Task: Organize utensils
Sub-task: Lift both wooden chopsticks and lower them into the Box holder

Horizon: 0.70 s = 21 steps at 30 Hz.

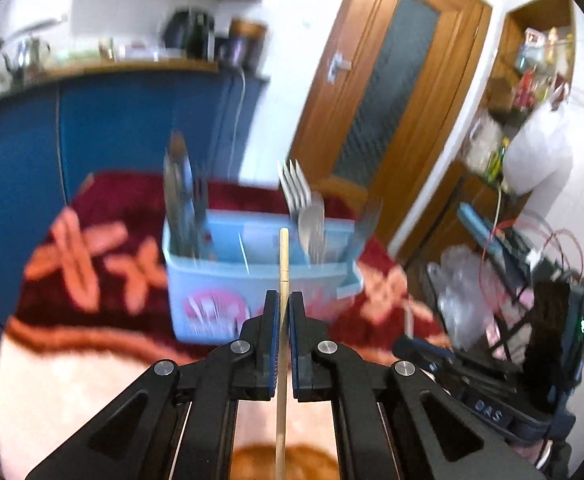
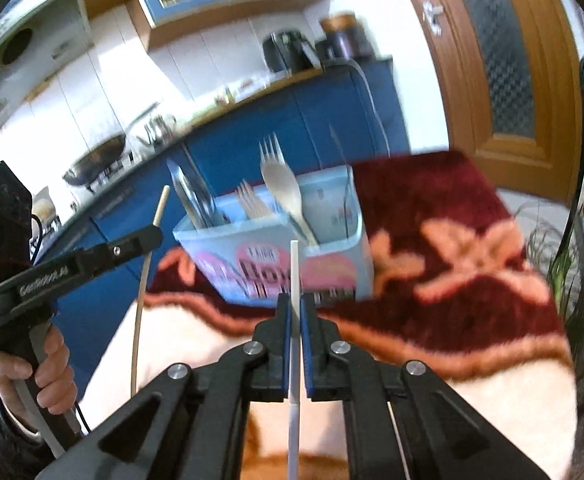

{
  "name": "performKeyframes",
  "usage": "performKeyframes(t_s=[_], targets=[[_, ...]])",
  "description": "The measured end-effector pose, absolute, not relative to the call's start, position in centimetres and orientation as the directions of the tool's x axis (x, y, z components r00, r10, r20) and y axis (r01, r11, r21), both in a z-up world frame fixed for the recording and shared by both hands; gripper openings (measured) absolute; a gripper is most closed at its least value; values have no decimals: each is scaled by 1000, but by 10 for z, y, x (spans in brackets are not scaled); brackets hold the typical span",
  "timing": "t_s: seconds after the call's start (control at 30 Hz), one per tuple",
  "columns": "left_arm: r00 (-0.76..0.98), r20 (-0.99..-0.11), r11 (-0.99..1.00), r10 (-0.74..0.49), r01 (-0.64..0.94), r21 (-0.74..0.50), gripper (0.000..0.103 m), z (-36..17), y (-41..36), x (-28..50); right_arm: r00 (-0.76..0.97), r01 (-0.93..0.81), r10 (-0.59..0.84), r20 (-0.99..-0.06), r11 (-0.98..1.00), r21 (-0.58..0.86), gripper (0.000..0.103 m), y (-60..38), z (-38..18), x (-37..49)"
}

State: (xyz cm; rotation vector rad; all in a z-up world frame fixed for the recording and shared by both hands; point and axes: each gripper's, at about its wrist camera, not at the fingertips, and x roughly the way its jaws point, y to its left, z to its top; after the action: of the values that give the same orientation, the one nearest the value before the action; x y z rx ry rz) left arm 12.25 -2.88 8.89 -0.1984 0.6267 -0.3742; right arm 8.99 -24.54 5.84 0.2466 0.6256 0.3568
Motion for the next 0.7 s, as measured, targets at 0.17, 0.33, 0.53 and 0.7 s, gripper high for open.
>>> performKeyframes(t_s=[0.17, 0.33, 0.53, 0.7], targets=[[838, -422, 930, -346, 246, -274, 4, 118, -18, 131, 831, -222, 335, -444, 932, 288, 6, -247, 83, 93], [906, -301, 937, -297, 216, -275, 4, 140, -5, 146, 869, -196, 295, -397, 942, 271, 6, -255, 103, 103], [962, -158, 942, -222, 170, -288, 4, 153, 0, 163, 895, -184, 271, -353, 947, 262, 6, -257, 124, 116], [986, -46, 940, -159, 137, -312, 4, 153, 6, 177, 919, -176, 243, -312, 958, 226, 6, -249, 133, 128]])
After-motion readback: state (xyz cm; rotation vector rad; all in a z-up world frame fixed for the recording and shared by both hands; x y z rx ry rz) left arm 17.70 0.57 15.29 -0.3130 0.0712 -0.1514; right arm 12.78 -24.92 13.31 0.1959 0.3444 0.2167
